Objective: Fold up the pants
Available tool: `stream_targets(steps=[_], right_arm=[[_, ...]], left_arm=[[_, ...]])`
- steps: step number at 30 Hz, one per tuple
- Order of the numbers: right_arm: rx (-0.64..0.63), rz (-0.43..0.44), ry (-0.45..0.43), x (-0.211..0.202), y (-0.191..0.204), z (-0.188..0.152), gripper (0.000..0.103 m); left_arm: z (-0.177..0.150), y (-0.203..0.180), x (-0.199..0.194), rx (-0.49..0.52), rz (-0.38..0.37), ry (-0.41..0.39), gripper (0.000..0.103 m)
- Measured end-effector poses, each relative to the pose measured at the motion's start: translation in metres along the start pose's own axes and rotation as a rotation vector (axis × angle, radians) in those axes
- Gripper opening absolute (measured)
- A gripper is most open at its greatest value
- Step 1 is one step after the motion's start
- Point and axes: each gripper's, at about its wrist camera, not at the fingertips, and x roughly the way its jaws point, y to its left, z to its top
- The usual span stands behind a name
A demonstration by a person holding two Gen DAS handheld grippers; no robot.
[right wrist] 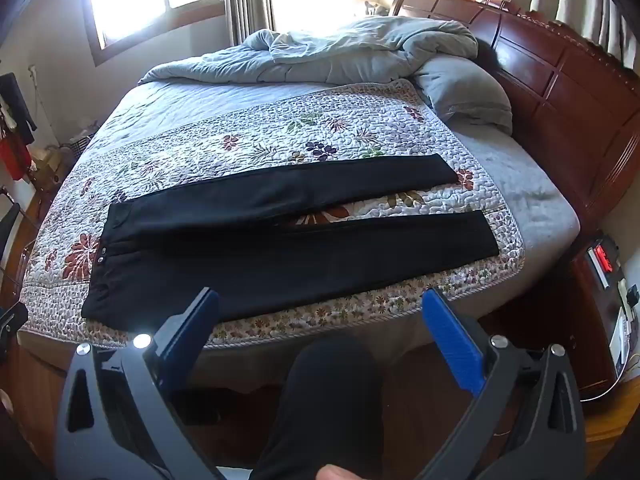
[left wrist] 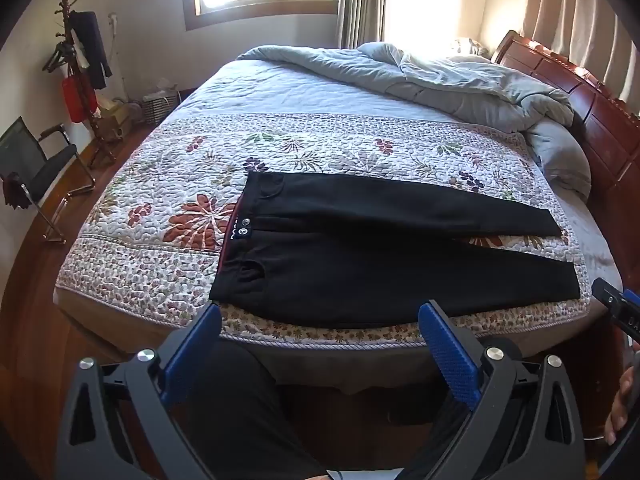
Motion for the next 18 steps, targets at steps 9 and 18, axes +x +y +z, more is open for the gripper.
stream_targets(steps=[9, 18], right_arm=[[-0.002, -0.003, 0.005, 0.0014, 0.0011, -0.0004, 0.101], [0.002, 0.001, 0.005, 0.0027, 0.0034, 0.0004, 0.101]], left_arm=[[0.0, 0.0001, 0.0002, 0.0, 0.001, 0.003, 0.099], [0.0, 0.0, 0.0003, 0.002, 0.002, 0.003, 0.099]])
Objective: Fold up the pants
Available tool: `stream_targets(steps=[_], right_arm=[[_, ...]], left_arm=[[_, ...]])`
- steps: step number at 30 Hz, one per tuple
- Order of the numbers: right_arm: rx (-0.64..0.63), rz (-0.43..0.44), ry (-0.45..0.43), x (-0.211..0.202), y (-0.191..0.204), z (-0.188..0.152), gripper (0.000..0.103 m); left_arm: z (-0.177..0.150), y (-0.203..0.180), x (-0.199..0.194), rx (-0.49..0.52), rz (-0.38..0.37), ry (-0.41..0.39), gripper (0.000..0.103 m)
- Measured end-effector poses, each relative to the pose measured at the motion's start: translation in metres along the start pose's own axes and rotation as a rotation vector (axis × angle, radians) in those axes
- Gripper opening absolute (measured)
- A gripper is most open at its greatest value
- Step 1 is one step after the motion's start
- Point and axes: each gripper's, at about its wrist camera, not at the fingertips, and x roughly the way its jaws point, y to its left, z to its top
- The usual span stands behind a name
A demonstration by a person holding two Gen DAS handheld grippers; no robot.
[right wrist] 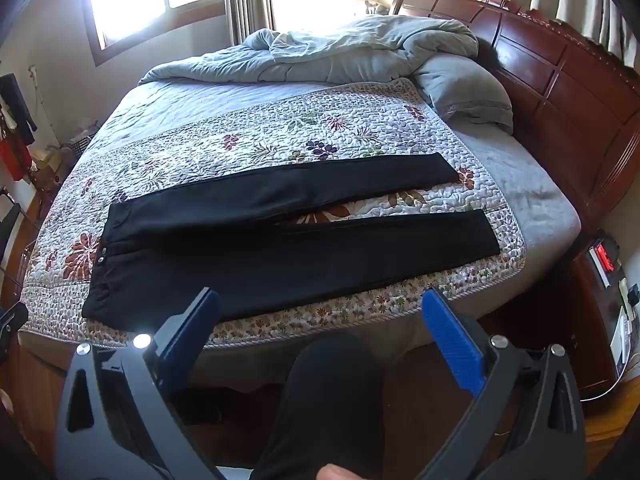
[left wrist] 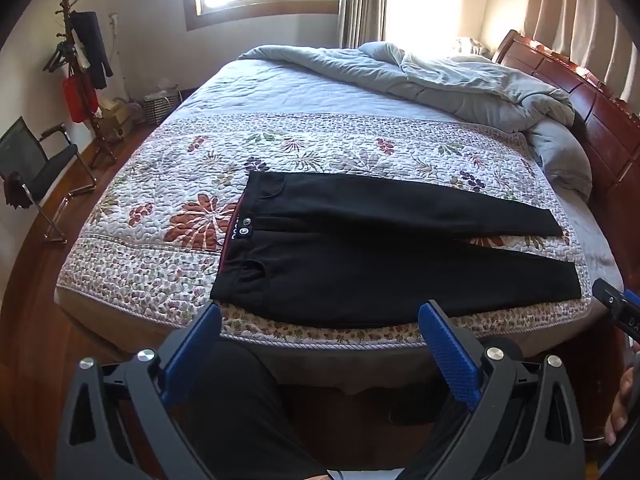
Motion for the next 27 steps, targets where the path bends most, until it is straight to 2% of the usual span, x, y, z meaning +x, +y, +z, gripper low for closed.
stream_targets(steps=[27], right_arm=[[0.002, 0.008, 0.002, 0.0009, -0.0053, -0.0022, 0.101]], left_arm=[[0.005, -0.0006, -0.003, 0.001, 0.001, -0.003, 0.099]])
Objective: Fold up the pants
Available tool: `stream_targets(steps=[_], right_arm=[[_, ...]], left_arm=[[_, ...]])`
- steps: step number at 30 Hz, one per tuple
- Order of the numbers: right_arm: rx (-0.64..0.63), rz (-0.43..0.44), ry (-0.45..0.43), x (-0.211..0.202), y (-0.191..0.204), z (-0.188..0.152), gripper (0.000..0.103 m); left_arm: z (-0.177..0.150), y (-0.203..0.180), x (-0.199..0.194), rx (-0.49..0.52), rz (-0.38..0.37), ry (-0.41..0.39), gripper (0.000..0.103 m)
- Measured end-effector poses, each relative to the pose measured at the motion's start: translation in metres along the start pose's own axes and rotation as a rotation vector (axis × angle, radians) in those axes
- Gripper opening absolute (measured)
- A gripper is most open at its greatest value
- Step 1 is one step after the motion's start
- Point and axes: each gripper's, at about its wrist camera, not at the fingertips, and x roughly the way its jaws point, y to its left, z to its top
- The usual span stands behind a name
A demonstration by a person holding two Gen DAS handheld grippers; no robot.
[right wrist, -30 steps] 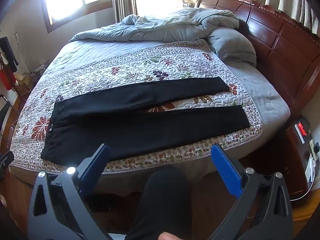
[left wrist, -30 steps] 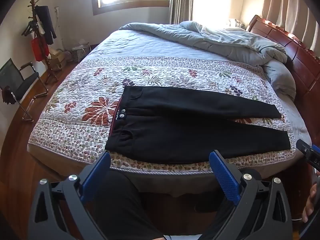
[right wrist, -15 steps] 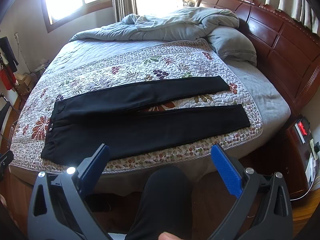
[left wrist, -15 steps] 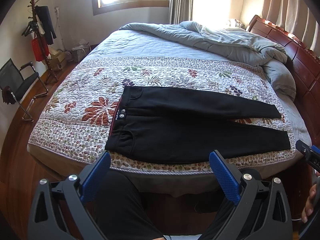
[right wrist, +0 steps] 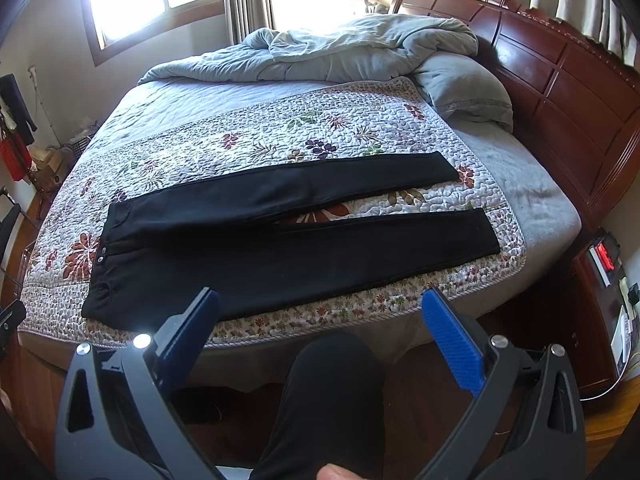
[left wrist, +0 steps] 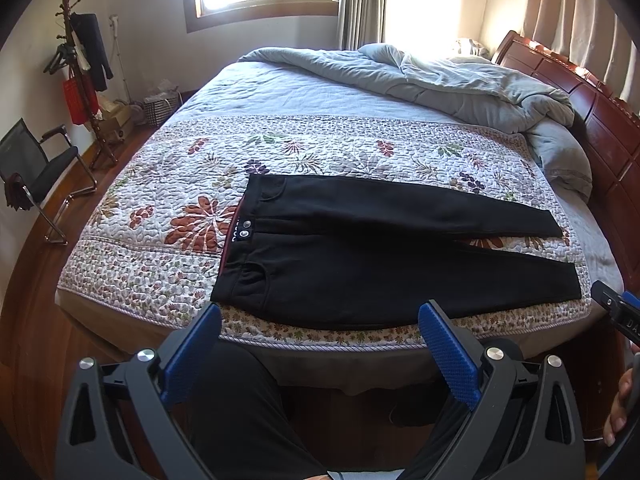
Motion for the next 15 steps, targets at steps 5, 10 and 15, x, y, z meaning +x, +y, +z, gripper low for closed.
stream_targets(steps=[5, 10, 15], right_arm=[[0.001, -0.001, 0.0, -0.0003, -0.0001, 0.0003, 0.101], [0.0, -0.001, 0.001, -0.0013, 0.0001, 0.0, 0.101], [0.001, -0.001, 0.0, -0.0017, 0.0, 0.0001, 0.101]], left_arm=[[0.0023, 0.0007, 0.0001, 0.0, 0.001, 0.0, 0.099], [0.0036, 0.0006, -0.0016, 0.001, 0.001, -0.002, 0.099], [0.0025, -0.003, -0.0039, 0.002, 0.003, -0.006, 0.099]])
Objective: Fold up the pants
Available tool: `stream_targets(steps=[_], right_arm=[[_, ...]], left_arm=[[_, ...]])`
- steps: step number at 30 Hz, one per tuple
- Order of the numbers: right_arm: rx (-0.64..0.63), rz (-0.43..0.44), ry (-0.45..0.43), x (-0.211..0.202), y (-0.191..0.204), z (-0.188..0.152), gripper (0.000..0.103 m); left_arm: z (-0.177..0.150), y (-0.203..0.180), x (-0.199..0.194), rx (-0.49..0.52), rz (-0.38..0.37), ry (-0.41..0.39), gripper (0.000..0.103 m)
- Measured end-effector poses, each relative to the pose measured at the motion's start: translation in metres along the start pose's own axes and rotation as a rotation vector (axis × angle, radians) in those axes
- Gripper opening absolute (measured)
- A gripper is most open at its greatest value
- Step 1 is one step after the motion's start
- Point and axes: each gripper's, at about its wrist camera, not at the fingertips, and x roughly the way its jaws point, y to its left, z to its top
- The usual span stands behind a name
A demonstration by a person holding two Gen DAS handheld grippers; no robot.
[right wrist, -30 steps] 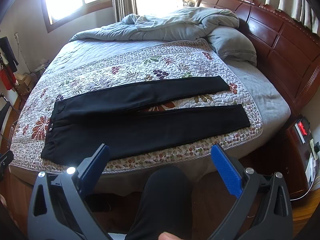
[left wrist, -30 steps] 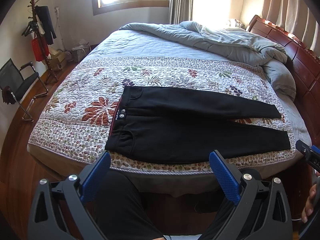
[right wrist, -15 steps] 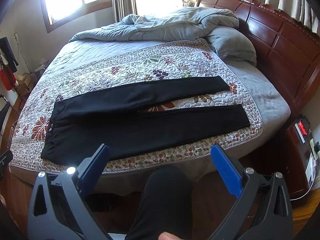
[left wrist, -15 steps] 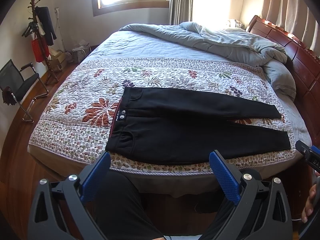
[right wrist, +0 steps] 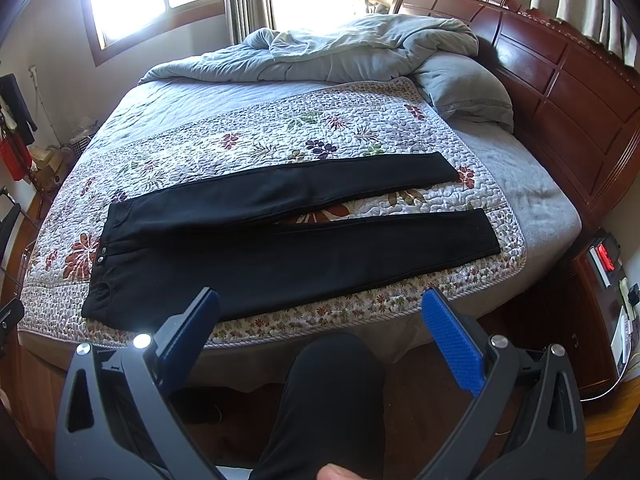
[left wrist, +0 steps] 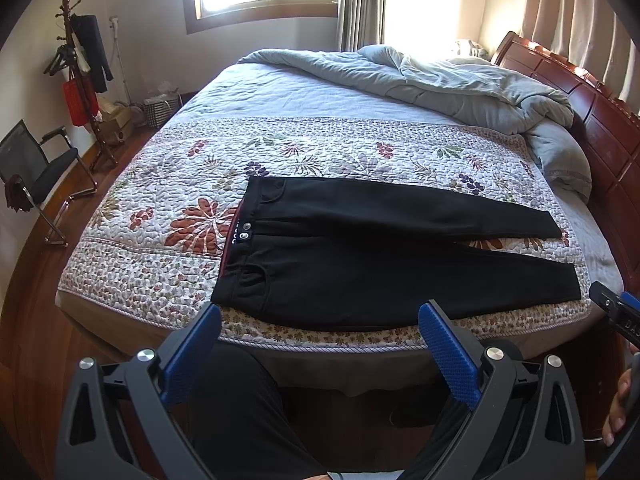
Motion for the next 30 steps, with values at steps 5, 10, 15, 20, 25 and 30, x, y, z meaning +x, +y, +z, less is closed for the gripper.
stream_targets(steps=[5, 10, 15, 20, 25, 30], right_arm=[[0.0, -0.001, -0.001, 0.0, 0.0002, -0.0001, 0.101], [-0.001, -0.001, -0.001, 0.0004, 0.0, 0.0002, 0.101], [-0.001, 0.0, 0.003, 0.0014, -0.0008, 0.0003, 0.101], [0.0, -0.001, 0.004, 0.0024, -0.0016, 0.0002, 0.101], [0.0, 0.0, 0.008, 0.0034, -0.0023, 0.0006, 0.101], [0.001, 0.0, 0.011, 0.0053, -0.0035, 0.0003, 0.101]], left_arm=[[0.0001, -0.0001, -0.0001, -0.001, 0.0, -0.001, 0.099], [0.0, -0.0003, -0.0002, 0.0, 0.0, -0.001, 0.099], [-0.0004, -0.0004, 0.0006, 0.001, 0.0, 0.0, 0.099], [-0.0001, -0.0006, 0.0007, -0.001, 0.001, 0.001, 0.099], [-0.0003, -0.0011, 0.0014, 0.0, 0.001, 0.001, 0.099], [-0.001, 0.0003, 0.0028, -0.001, 0.0, 0.003, 0.099]])
